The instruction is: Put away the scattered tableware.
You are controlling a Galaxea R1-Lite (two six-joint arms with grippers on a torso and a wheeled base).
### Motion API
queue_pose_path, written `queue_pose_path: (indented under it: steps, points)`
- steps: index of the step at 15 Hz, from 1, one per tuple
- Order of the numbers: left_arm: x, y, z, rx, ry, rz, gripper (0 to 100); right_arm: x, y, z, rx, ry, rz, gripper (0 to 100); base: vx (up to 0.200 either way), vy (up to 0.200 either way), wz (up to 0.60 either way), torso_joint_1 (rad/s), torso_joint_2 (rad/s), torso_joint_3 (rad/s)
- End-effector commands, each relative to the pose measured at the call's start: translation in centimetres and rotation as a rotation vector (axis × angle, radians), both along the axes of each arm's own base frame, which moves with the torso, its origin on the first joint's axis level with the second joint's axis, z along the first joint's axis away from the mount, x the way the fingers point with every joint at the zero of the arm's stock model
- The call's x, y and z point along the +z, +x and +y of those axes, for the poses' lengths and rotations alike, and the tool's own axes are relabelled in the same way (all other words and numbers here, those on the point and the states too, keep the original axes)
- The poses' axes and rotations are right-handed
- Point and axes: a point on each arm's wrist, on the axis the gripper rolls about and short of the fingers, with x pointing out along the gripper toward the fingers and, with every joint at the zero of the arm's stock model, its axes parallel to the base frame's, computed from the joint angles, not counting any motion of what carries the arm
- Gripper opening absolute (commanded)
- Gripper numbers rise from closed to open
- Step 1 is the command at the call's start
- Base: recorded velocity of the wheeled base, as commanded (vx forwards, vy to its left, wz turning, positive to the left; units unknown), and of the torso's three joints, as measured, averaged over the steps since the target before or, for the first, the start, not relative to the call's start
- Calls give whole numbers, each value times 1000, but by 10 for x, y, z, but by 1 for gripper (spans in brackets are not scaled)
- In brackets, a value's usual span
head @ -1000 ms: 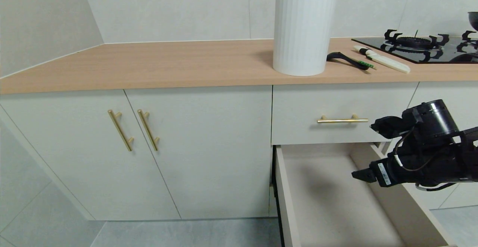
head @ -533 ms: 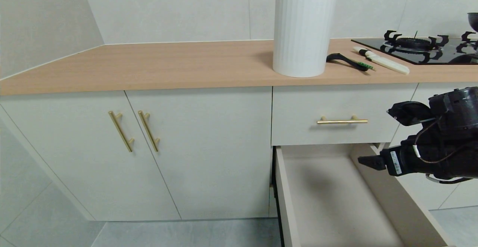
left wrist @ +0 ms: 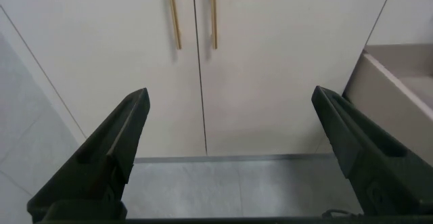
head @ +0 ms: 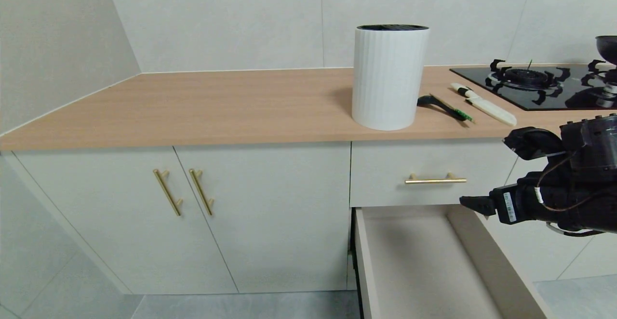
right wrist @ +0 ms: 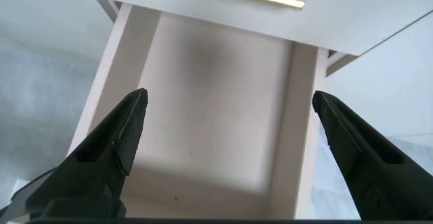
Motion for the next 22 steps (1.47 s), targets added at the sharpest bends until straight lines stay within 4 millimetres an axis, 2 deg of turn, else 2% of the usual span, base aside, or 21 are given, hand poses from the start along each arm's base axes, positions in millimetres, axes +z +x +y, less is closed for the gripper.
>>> queue_pose_path:
  steps: [1,9,15,18,22]
  points:
    - [0,0,0,0,0,1,100,-1,1,0,-2,-1,5,100,0,0,0,173,-476,-290]
    - [0,0,0,0,0,1,100,-10,12,-1,-16,-3,14,100,0,0,0,176,-442,-265]
    - [0,0,0,0,0,1,100,-17,28,2,-27,21,-61,100,0,0,0,19,-38,-21]
    - [0,0,0,0,0,1,100,-7,48,10,-151,157,-81,100,0,0,0,0,0,0]
    - [0,0,0,0,0,1,100,-10,64,17,-221,188,-60,100,0,0,0,0,0,0]
